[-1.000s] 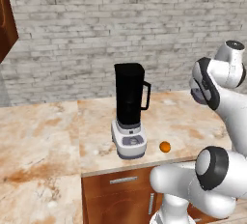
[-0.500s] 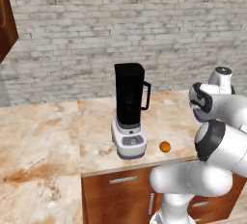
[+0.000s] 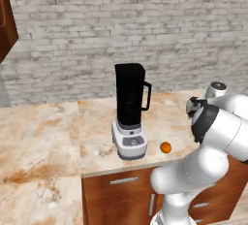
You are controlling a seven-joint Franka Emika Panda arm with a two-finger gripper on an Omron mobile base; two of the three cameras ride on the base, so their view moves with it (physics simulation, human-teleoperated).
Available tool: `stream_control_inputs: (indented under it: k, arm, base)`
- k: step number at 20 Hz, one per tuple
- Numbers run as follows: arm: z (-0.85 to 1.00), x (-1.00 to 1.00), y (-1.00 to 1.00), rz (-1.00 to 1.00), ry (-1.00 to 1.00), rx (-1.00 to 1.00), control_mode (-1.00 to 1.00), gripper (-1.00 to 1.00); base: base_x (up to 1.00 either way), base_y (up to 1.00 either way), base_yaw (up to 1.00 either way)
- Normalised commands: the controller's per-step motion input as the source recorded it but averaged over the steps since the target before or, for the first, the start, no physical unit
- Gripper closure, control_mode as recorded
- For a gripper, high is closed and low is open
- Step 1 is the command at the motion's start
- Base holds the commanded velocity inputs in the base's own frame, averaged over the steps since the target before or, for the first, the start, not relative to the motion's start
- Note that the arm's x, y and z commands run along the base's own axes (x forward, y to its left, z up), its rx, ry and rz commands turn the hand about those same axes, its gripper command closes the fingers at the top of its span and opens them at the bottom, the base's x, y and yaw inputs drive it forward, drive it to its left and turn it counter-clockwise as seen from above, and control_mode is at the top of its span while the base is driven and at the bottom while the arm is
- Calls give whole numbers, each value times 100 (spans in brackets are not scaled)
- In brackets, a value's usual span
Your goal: Open the blender lid, put the tangerine in the blender, close the lid, and start the blender.
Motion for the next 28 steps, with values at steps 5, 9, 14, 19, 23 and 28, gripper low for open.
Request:
stream_control_inputs:
  k: [5,9,14,19,23,28]
  arm:
    - [-55,11,14,0,4,0,-100,100]
    - [-41,0,14,0,-1,0,-100,100]
    - [-34,0,3,0,-4,1,-100,100]
    - [-43,0,8,0,0,0,-100,-100]
    - [-1,-9,3,0,-1,0,-100,-100]
    - [35,-7,9,0,0,-1,-100,-100]
  base:
    - [0,0,0]
    - [0,0,0]
    - [0,0,0]
    - [0,0,0]
    - [0,0,0]
    - [0,0,0]
